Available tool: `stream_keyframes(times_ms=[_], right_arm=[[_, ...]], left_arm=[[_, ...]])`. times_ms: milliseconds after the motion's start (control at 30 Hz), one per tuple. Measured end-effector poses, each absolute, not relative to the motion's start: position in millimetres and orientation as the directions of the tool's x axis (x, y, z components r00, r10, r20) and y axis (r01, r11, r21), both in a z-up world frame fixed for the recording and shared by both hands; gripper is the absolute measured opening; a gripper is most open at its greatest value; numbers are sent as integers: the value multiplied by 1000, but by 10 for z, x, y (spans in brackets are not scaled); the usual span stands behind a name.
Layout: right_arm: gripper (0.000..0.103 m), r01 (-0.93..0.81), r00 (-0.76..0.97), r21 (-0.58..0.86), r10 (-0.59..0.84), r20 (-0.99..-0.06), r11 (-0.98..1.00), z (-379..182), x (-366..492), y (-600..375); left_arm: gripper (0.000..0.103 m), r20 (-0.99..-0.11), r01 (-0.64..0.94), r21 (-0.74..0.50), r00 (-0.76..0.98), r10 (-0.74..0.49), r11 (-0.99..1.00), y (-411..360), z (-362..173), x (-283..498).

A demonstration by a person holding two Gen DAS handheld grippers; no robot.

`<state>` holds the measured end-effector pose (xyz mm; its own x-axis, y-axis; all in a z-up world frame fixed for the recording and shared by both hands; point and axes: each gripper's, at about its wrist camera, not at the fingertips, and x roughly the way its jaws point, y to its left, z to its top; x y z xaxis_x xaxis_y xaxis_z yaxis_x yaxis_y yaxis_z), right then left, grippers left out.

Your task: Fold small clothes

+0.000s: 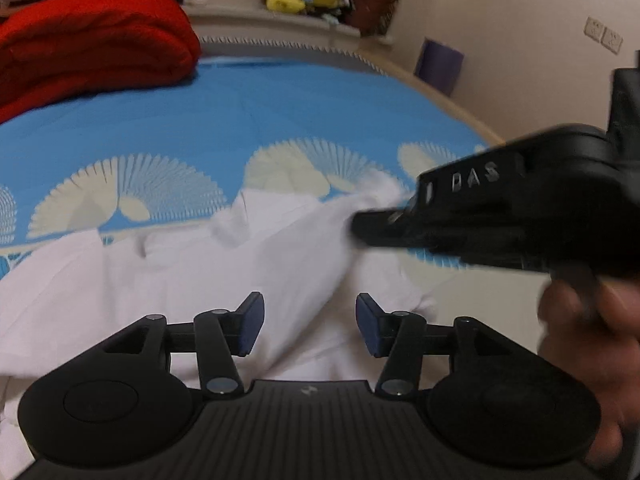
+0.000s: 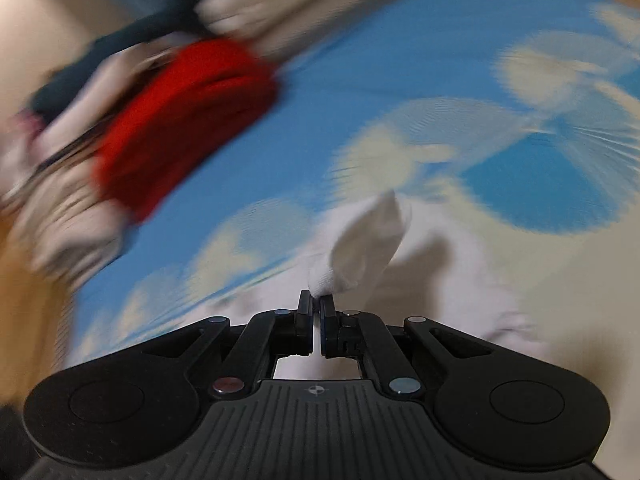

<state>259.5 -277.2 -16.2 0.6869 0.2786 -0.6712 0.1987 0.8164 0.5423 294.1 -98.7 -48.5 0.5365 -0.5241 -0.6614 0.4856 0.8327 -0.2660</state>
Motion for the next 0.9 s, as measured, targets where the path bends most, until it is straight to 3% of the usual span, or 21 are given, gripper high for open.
stream_keyframes(times_ms=[67, 100, 133, 167, 300, 367, 467, 533, 567, 600, 633, 700, 833, 900], right_arm=[[2, 121, 672, 557, 346, -655, 821, -132, 2594, -2690], [2, 103, 664, 562, 364, -653, 820, -133, 2606, -2671], [2, 91, 654, 569, 382, -653, 817, -136, 2617, -2661], [2, 80, 645, 578, 400, -651, 812, -142, 2632, -2648], [10, 55, 632, 568, 412, -657, 821, -139, 2675, -2563], [26, 51, 639, 547, 394, -660, 835, -137, 2702, -2466], [34, 48, 665, 499, 345, -663, 866, -128, 2741, -2343], [35, 45, 665, 480, 332, -669, 876, -159, 2766, -2273], [35, 44, 660, 469, 327, -677, 882, -179, 2772, -2227], [35, 40, 653, 457, 323, -685, 889, -203, 2780, -2180], [35, 27, 644, 440, 321, -694, 897, -225, 2783, -2112], [35, -7, 633, 401, 314, -708, 916, -251, 2781, -1979], [35, -124, 601, 279, 296, -743, 952, -370, 2748, -1584], [35, -188, 592, 214, 284, -754, 959, -442, 2715, -1372]], left_arm=[[55, -643, 474, -277, 555, -528, 836, -991, -466, 2957], [40, -641, 465, -270, 566, -518, 843, -987, -462, 2971], [8, -645, 456, -268, 570, -509, 849, -976, -465, 2996], [1, -657, 446, -276, 559, -506, 852, -952, -479, 3033], [1, -688, 388, -278, 557, -464, 879, -688, -460, 3154], [1, -716, 341, -267, 556, -422, 901, -457, -445, 3242], [1, -758, 162, -208, 597, -264, 965, 321, -386, 3454], [1, -804, -206, -88, 592, 52, 975, 1249, -384, 3570], [2, -793, -414, 48, 537, 287, 909, 1688, -371, 3548], [5, -735, -621, 201, 415, 536, 757, 2146, -329, 3457], [7, -683, -742, 253, 318, 658, 621, 2467, -262, 3337], [17, -676, -842, 152, 294, 676, 518, 2883, -94, 3097], [40, -702, -740, 46, 454, 549, 671, 2772, -56, 3138], [40, -739, -682, -13, 499, 452, 731, 2637, -118, 3187]])
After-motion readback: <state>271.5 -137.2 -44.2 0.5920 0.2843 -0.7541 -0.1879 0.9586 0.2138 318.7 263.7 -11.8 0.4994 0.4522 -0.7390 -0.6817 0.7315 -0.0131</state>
